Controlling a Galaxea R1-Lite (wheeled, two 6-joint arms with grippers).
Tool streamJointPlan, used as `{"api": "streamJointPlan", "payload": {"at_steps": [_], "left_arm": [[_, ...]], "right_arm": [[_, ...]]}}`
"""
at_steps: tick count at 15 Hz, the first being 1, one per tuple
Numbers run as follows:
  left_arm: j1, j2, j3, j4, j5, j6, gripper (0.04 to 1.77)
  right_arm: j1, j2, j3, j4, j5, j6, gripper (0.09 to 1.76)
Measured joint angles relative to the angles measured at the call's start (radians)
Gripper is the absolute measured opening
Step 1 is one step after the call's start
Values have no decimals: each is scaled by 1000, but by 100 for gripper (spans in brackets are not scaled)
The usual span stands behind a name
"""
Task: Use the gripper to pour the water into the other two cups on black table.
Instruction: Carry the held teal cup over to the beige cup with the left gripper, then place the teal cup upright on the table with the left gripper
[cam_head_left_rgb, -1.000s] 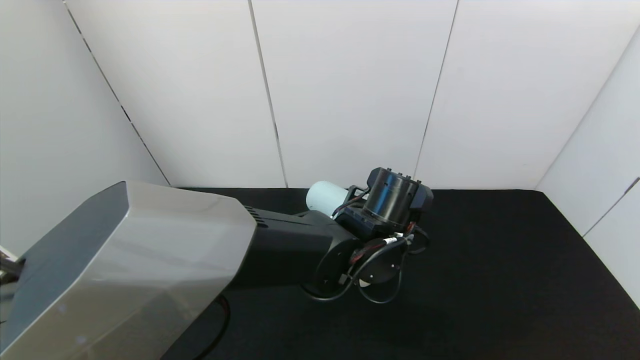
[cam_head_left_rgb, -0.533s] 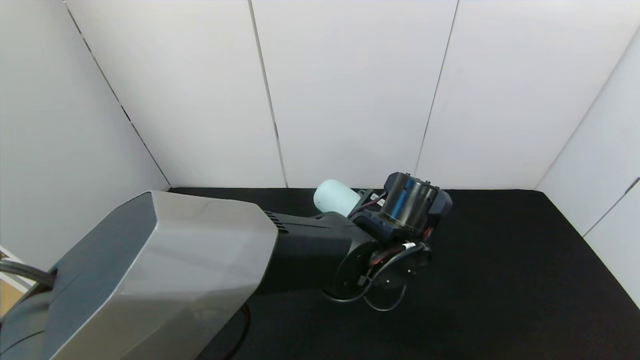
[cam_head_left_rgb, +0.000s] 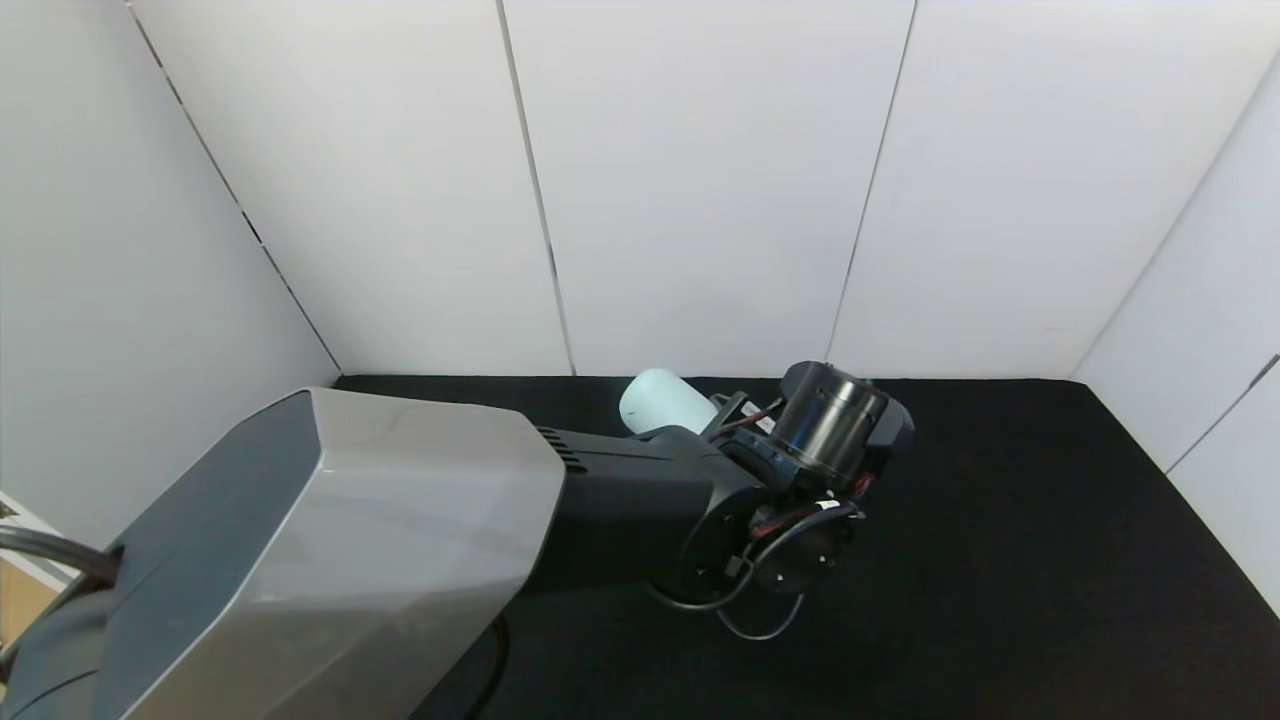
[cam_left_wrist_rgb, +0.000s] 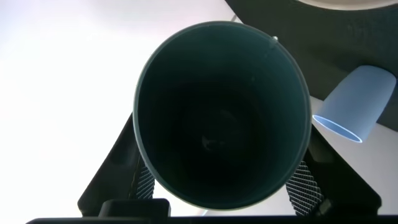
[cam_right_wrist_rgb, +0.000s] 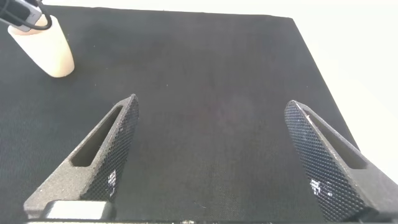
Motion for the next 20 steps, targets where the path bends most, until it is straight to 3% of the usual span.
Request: {"api": "streamJointPlan", "payload": {"at_steps": [8,12,14,20], "left_arm": [[-8,-9,-1,-17,-3,-31,115],[-24,-17,14,-21,-26,-177,115],[-24,-28,39,-13,-43,-323,115],[29,-189,280,-11,-141,-646,115]], "right_arm": [[0,0,0,0,0,0,171],[0,0,0,0,0,-1,171],[0,0,0,0,0,0,171],[0,0,0,0,0,0,171]]}}
